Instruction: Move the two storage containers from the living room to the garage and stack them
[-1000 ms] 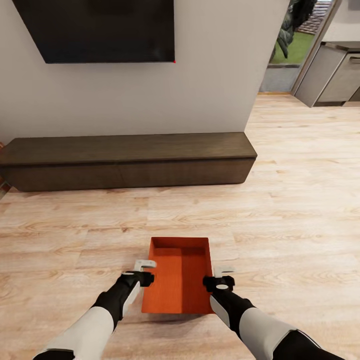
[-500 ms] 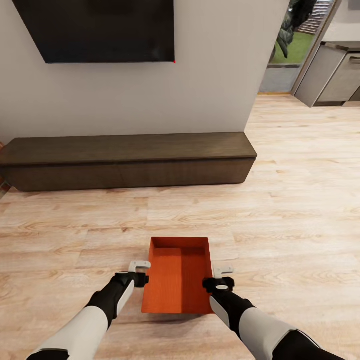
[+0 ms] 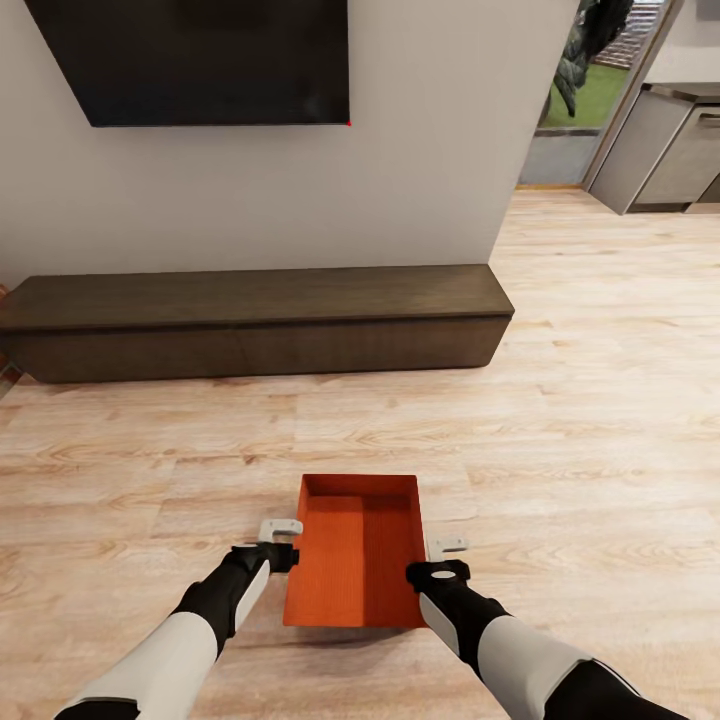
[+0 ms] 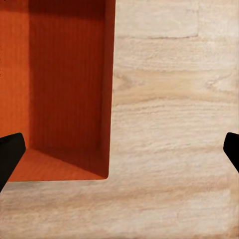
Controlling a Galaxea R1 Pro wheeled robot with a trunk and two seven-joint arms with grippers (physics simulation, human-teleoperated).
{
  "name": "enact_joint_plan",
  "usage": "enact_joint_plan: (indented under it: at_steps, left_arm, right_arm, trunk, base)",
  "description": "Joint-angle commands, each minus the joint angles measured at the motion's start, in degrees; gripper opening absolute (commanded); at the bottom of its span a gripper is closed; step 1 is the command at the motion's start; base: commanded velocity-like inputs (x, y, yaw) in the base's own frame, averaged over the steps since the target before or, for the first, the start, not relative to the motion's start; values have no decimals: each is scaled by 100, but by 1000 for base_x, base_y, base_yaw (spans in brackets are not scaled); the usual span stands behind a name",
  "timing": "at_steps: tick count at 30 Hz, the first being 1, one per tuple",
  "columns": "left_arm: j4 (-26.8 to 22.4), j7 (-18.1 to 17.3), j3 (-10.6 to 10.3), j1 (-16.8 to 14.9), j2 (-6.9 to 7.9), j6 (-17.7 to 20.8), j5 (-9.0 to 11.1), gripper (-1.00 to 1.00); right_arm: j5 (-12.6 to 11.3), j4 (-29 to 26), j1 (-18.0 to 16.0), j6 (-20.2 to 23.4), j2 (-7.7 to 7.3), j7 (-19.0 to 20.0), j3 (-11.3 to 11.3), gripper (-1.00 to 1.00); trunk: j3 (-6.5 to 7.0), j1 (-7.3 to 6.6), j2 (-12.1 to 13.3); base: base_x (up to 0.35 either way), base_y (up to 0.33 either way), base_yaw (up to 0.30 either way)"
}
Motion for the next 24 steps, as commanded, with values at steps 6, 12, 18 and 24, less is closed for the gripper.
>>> enact_joint_plan:
  at_steps: [6, 12, 18, 24]
  left_arm:
    - [53, 8, 0, 1, -55, -18, -24, 100]
    - [-8, 17, -2, 1, -85, -19, -40, 100]
    - [-30, 56, -17, 0, -241, 2, -54, 100]
    - [-130, 48, -13, -1, -278, 136, -37, 100]
  right_arm:
    - [-21, -12, -2, 42, -4, -36, 48, 100]
    - [-21, -12, -2, 38, -3, -36, 48, 100]
    - [-21, -12, 0, 29, -9, -36, 48, 100]
    - [-21, -12, -2, 9, -6, -36, 42, 100]
  trunk:
    - [-4, 0, -2]
    - [-4, 0, -2]
    - [-4, 0, -2]
    - [-4, 0, -2]
  base:
    - [0, 0, 0]
    - [0, 0, 0]
    - [0, 0, 0]
    - [0, 0, 0]
